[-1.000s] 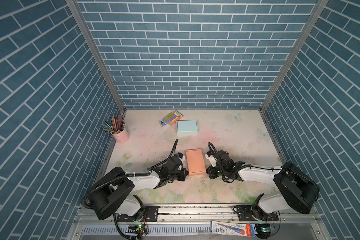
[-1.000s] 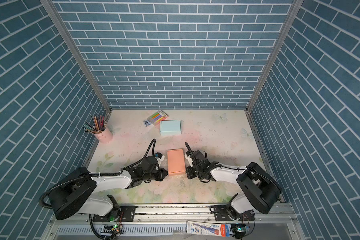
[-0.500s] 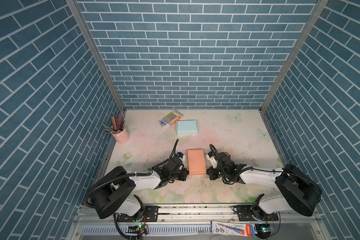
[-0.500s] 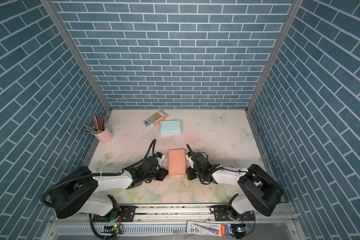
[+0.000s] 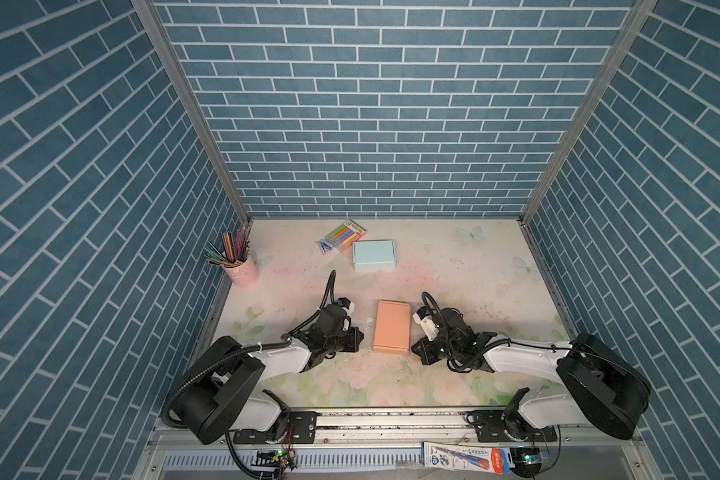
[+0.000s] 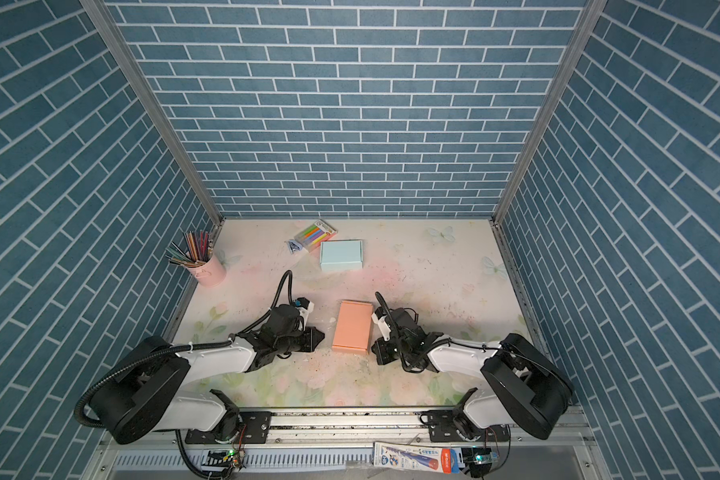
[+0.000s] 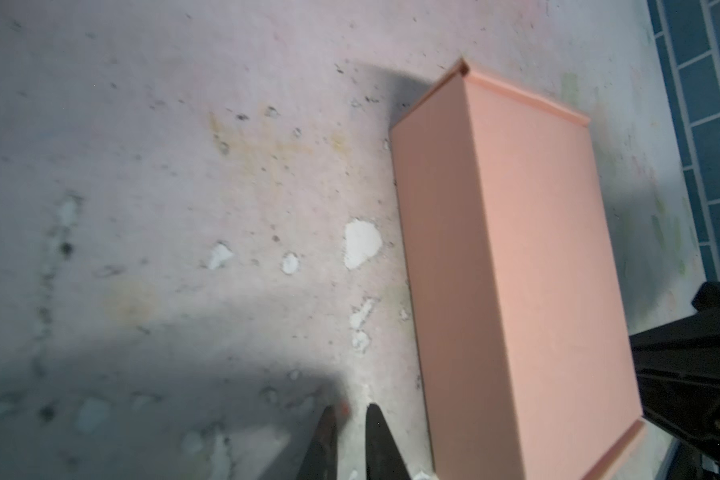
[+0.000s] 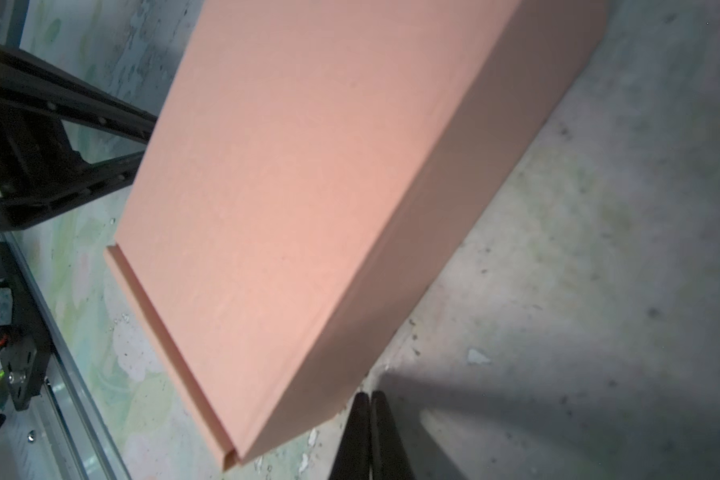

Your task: Fold the paper box

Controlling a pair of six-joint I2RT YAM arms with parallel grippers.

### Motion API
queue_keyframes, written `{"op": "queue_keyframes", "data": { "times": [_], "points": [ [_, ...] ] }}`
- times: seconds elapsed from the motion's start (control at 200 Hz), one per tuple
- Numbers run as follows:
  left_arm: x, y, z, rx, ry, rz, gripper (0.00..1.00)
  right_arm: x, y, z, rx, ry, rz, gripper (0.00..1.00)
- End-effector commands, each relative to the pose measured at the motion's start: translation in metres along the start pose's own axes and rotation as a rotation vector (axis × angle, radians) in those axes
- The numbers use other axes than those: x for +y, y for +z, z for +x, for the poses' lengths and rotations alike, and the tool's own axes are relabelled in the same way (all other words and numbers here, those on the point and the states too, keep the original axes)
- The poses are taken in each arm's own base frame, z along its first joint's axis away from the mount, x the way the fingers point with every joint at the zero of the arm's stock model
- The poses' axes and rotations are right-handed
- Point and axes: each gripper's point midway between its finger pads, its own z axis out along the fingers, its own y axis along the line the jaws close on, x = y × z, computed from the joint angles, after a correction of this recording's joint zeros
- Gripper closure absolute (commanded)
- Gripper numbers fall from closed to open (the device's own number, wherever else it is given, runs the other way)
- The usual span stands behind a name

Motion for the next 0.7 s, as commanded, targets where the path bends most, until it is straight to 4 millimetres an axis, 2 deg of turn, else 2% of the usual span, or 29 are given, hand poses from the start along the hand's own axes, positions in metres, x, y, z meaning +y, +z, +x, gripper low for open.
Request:
{"op": "queue_keyframes", "data": {
  "times": [0.0, 0.115, 0.225, 0.435, 0.58, 0.695],
  "points": [
    [-0.005, 0.001, -0.024, -0.015, 0.069, -0.002, 0.84, -0.010, -0.002, -0.012, -0.032, 0.037, -0.001, 0.94],
    [-0.009, 0.012, -0.042, -0.022, 0.073, 0.014, 0.84, -0.013, -0.002, -0.032, -0.064, 0.027, 0.010, 0.94],
    [-0.015, 0.024, -0.049, -0.014, 0.074, 0.037, 0.84, -0.014, 0.002, -0.043, -0.081, 0.017, 0.015, 0.95],
    [-0.025, 0.038, -0.043, 0.008, 0.066, 0.075, 0.84, -0.012, 0.013, -0.057, -0.090, 0.009, 0.005, 0.95],
    [-0.043, 0.044, -0.033, 0.017, 0.066, 0.122, 0.84, -0.011, 0.016, -0.059, -0.087, 0.007, -0.002, 0.95],
    [-0.049, 0.047, -0.026, 0.021, 0.035, 0.165, 0.84, -0.009, 0.017, -0.058, -0.084, 0.005, -0.008, 0.96]
  ]
}}
